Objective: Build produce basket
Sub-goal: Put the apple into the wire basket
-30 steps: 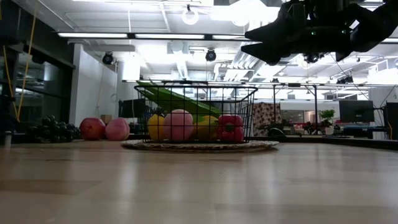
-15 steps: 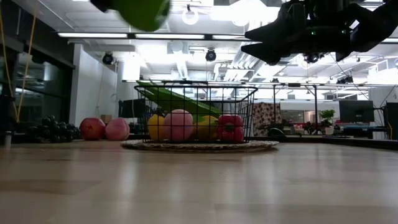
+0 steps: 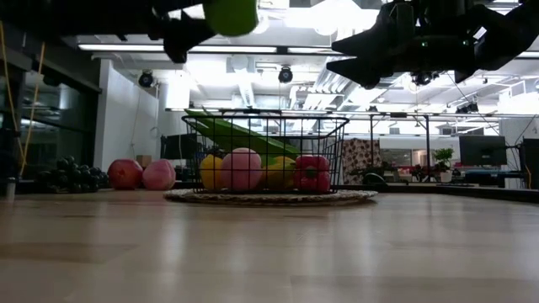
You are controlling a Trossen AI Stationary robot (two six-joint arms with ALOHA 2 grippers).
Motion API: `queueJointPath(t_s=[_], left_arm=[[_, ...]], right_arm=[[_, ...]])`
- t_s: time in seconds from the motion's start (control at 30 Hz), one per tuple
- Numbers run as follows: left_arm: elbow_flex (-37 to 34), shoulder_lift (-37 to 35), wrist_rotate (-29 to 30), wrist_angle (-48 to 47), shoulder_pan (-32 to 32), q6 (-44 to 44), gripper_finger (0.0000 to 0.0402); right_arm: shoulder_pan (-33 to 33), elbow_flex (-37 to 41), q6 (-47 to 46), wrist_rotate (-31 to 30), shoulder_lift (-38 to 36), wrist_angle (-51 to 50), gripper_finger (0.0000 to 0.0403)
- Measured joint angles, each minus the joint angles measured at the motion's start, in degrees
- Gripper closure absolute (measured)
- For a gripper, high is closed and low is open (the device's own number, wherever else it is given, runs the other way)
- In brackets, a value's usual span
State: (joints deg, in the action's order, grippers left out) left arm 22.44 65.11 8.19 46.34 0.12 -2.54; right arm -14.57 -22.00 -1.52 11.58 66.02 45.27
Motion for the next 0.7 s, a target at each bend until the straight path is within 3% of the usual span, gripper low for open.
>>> queueJointPath(t_s=[0.63,0.7], left_arm=[[-0.2,1.3,3.0,0.0,0.0,0.2,0.0117],[-0.2,1.3,5.3,0.1,-0.1,0.2,0.0116]], right_arm=[[0.0,0.0,0.2,0.0,0.0,0.0,0.0089],[0.0,0.0,0.2,0.0,0.0,0.0,0.0089]])
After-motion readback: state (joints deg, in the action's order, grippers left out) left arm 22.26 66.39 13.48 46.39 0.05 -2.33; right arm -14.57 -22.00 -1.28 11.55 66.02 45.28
